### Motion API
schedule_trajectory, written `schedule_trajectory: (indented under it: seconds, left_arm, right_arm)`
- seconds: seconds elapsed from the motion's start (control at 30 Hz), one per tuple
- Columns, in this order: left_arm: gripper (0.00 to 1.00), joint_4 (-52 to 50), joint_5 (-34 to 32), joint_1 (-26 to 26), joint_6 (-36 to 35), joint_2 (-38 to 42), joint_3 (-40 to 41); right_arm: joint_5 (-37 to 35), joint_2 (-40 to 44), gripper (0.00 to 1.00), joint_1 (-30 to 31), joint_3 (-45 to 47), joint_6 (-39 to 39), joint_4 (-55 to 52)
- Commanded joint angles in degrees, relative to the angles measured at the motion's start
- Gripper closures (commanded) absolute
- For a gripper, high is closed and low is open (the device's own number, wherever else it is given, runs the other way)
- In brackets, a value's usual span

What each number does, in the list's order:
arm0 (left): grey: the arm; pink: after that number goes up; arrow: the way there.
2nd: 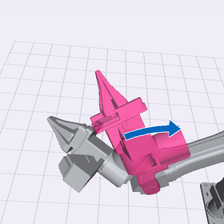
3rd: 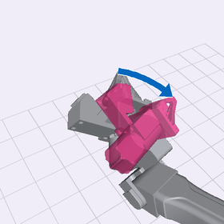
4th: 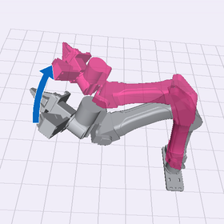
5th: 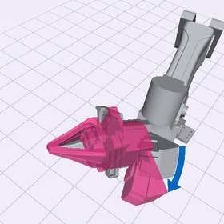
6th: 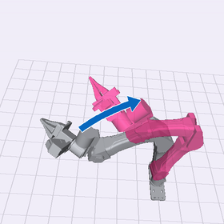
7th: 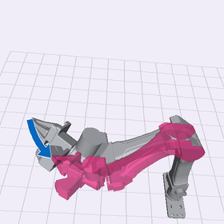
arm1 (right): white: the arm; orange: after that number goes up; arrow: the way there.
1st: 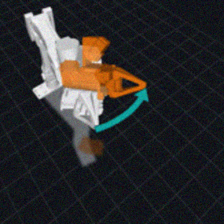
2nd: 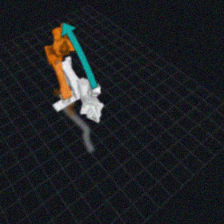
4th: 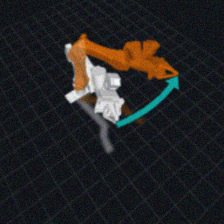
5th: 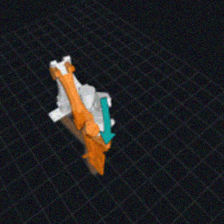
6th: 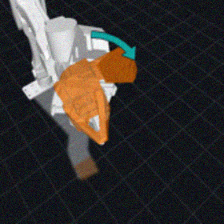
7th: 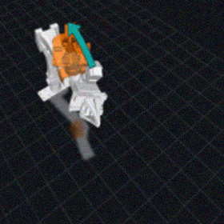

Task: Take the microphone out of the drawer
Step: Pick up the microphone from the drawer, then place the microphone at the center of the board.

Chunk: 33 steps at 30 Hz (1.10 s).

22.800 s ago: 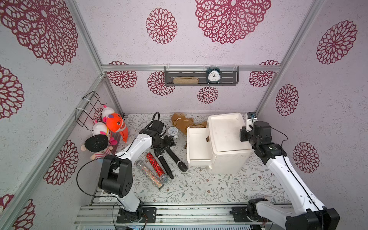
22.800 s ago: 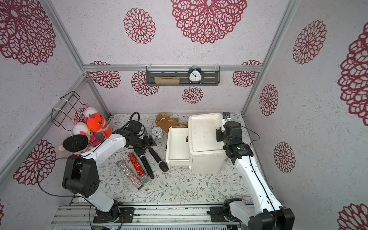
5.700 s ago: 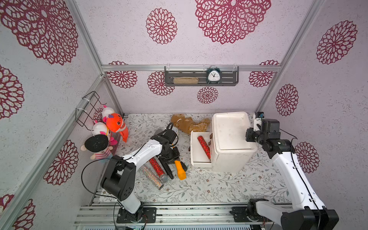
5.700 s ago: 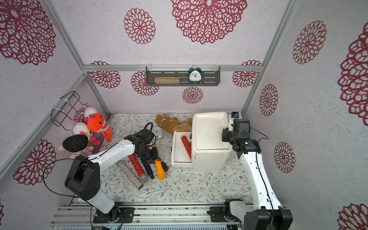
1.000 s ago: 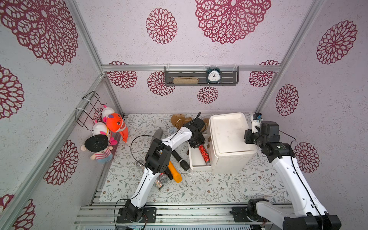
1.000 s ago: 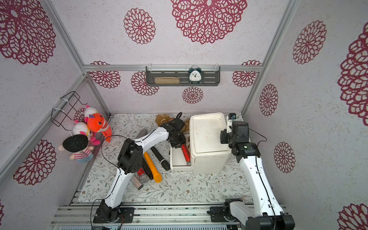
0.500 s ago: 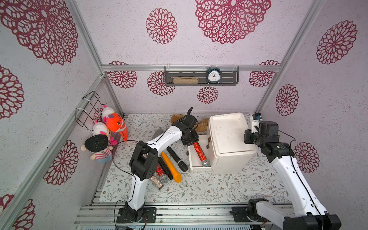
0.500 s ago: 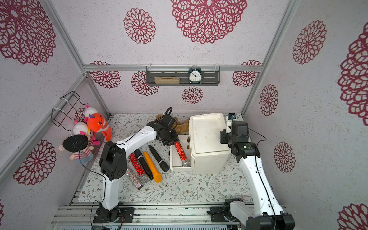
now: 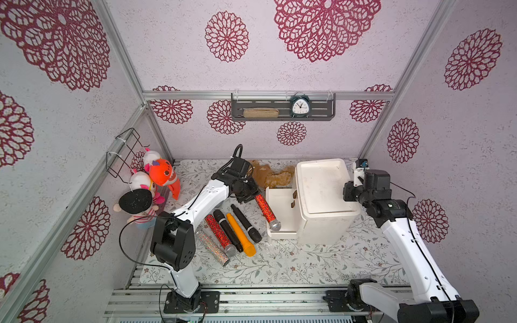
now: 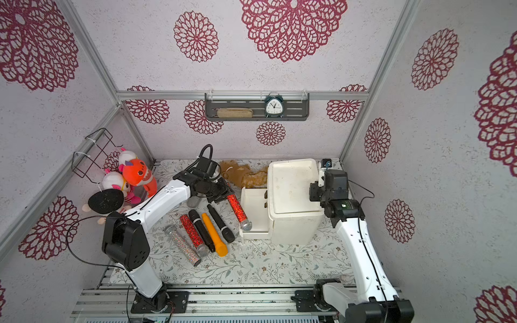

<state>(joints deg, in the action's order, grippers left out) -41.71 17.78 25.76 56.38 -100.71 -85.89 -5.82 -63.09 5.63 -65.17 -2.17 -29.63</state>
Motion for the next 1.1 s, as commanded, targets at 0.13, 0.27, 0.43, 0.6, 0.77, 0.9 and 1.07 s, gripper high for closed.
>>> schedule_trajectory:
  seconds: [0.13, 0.27, 0.43, 0.6, 0.77, 0.9, 1.07]
  left_arm:
    - [1.00, 1.2, 4.3, -3.2, -4.2, 4.9, 4.5]
    - [1.00, -0.2, 6.1, -5.6, -7.6, 5.9, 5.9]
    - [1.00, -2.1, 6.2, -8.8, -10.5, 6.2, 6.8]
    - [1.00, -1.9, 7.0, -10.8, -11.5, 3.6, 7.3]
    - [1.00, -0.2, 7.2, -10.8, -10.5, -0.4, 8.0]
    - [1.00, 3.1, 7.4, -10.6, -8.2, -2.9, 9.4]
    - [1.00, 5.4, 6.4, -10.4, -6.5, -5.8, 9.5]
  right_arm:
    - [-2.8, 0.3, 1.00, 0.2, -2.0, -0.8, 3.0]
    - [-2.8, 0.2, 1.00, 0.2, -1.7, -0.9, 3.2]
    - [-3.1, 0.4, 1.00, 0.2, -1.3, -1.1, 3.0]
    - [-3.2, 0.4, 1.00, 0.2, -1.7, -1.1, 2.8]
    - [-1.7, 0.8, 1.00, 0.2, -1.4, -1.0, 3.5]
    - [0.3, 0.3, 1.00, 0.1, -1.5, -0.8, 3.1]
    - [1.0, 0.3, 1.00, 0.2, -1.3, -0.3, 2.6]
